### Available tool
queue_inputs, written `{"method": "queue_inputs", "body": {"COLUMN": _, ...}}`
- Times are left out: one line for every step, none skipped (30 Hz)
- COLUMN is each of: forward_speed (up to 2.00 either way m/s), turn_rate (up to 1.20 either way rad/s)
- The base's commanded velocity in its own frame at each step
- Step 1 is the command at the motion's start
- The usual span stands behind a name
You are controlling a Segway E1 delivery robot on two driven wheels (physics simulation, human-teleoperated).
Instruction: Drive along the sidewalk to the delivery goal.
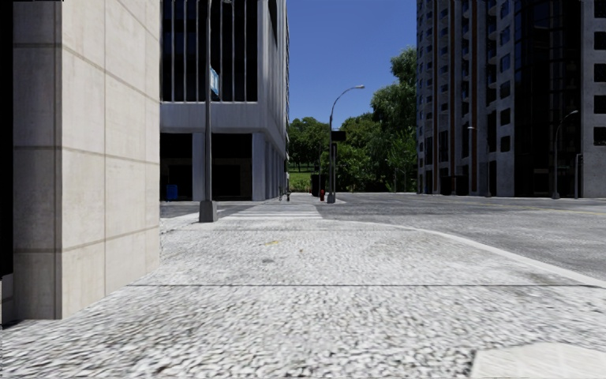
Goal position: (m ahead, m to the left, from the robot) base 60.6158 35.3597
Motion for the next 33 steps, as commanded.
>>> {"method": "queue_inputs", "body": {"forward_speed": 2.00, "turn_rate": 0.00}}
{"method": "queue_inputs", "body": {"forward_speed": 2.00, "turn_rate": 0.00}}
{"method": "queue_inputs", "body": {"forward_speed": 2.00, "turn_rate": 0.00}}
{"method": "queue_inputs", "body": {"forward_speed": 2.00, "turn_rate": 0.00}}
{"method": "queue_inputs", "body": {"forward_speed": 2.00, "turn_rate": 0.00}}
{"method": "queue_inputs", "body": {"forward_speed": 2.00, "turn_rate": 0.00}}
{"method": "queue_inputs", "body": {"forward_speed": 2.00, "turn_rate": 0.00}}
{"method": "queue_inputs", "body": {"forward_speed": 2.00, "turn_rate": 0.00}}
{"method": "queue_inputs", "body": {"forward_speed": 2.00, "turn_rate": 0.00}}
{"method": "queue_inputs", "body": {"forward_speed": 2.00, "turn_rate": 0.00}}
{"method": "queue_inputs", "body": {"forward_speed": 2.00, "turn_rate": 0.00}}
{"method": "queue_inputs", "body": {"forward_speed": 2.00, "turn_rate": 0.00}}
{"method": "queue_inputs", "body": {"forward_speed": 2.00, "turn_rate": 0.00}}
{"method": "queue_inputs", "body": {"forward_speed": 2.00, "turn_rate": 0.00}}
{"method": "queue_inputs", "body": {"forward_speed": 2.00, "turn_rate": 0.00}}
{"method": "queue_inputs", "body": {"forward_speed": 2.00, "turn_rate": 0.00}}
{"method": "queue_inputs", "body": {"forward_speed": 2.00, "turn_rate": 0.00}}
{"method": "queue_inputs", "body": {"forward_speed": 2.00, "turn_rate": 0.03}}
{"method": "queue_inputs", "body": {"forward_speed": 2.00, "turn_rate": 0.06}}
{"method": "queue_inputs", "body": {"forward_speed": 2.00, "turn_rate": 0.10}}
{"method": "queue_inputs", "body": {"forward_speed": 2.00, "turn_rate": 0.10}}
{"method": "queue_inputs", "body": {"forward_speed": 2.00, "turn_rate": 0.14}}
{"method": "queue_inputs", "body": {"forward_speed": 2.00, "turn_rate": 0.16}}
{"method": "queue_inputs", "body": {"forward_speed": 2.00, "turn_rate": 0.16}}
{"method": "queue_inputs", "body": {"forward_speed": 2.00, "turn_rate": 0.16}}
{"method": "queue_inputs", "body": {"forward_speed": 2.00, "turn_rate": 0.16}}
{"method": "queue_inputs", "body": {"forward_speed": 2.00, "turn_rate": 0.16}}
{"method": "queue_inputs", "body": {"forward_speed": 2.00, "turn_rate": 0.16}}
{"method": "queue_inputs", "body": {"forward_speed": 2.00, "turn_rate": 0.16}}
{"method": "queue_inputs", "body": {"forward_speed": 2.00, "turn_rate": 0.16}}
{"method": "queue_inputs", "body": {"forward_speed": 2.00, "turn_rate": 0.16}}
{"method": "queue_inputs", "body": {"forward_speed": 2.00, "turn_rate": 0.16}}
{"method": "queue_inputs", "body": {"forward_speed": 2.00, "turn_rate": 0.16}}
